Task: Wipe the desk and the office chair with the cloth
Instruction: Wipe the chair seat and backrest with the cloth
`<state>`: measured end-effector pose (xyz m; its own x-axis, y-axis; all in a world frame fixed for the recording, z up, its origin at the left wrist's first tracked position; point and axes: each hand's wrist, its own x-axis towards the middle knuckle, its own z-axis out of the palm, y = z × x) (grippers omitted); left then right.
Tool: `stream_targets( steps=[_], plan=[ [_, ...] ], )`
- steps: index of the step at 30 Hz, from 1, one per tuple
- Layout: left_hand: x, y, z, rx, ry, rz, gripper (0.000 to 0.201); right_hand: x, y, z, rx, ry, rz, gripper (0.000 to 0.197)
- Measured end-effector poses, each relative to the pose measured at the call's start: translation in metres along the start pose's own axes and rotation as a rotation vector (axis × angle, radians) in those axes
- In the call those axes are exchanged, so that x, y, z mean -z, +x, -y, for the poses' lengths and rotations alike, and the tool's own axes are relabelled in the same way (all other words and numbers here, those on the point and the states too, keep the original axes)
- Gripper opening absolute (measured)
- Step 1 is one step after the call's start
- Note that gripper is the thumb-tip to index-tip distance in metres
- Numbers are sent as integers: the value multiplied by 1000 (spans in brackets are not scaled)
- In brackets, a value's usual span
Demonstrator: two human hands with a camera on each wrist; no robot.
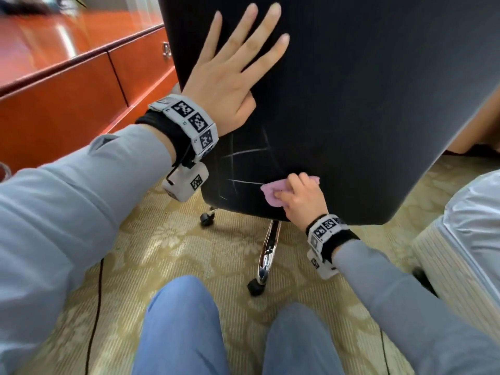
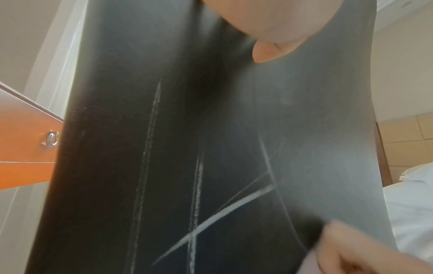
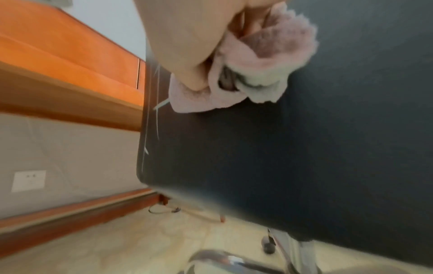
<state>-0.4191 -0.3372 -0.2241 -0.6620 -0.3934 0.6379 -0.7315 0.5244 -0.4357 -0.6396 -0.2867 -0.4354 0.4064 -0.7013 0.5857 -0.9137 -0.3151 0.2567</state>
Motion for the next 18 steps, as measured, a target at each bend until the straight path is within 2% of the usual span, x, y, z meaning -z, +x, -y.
stream_targets(
  steps=[2,6,8,10,12,14,16,18],
  plan=[
    [-1,2,-3,4,2,3,78,22,26,-3,1,18,-105,17],
    [-7,3,-3,-5,-24,-14,69,89,112,-11,-75,13,-471,14],
    [-7,5,-1,-13,-40,-30,64,97,131,-8,-138,25,-550,11],
    [-5,5,-1,-4,-32,-19,69,70,116,2,-103,41,-490,11],
    [-1,3,0,-3,-18,14,76,28,74,19,-25,49,-243,15],
    [3,-5,0,4,-11,19,77,0,37,32,-37,81,-7,25],
    [-1,-24,-12,49,-73,-8,76,-4,28,37,-89,148,57,31],
    [-16,-62,-39,143,-258,-50,70,5,34,36,-133,202,40,34]
  ],
)
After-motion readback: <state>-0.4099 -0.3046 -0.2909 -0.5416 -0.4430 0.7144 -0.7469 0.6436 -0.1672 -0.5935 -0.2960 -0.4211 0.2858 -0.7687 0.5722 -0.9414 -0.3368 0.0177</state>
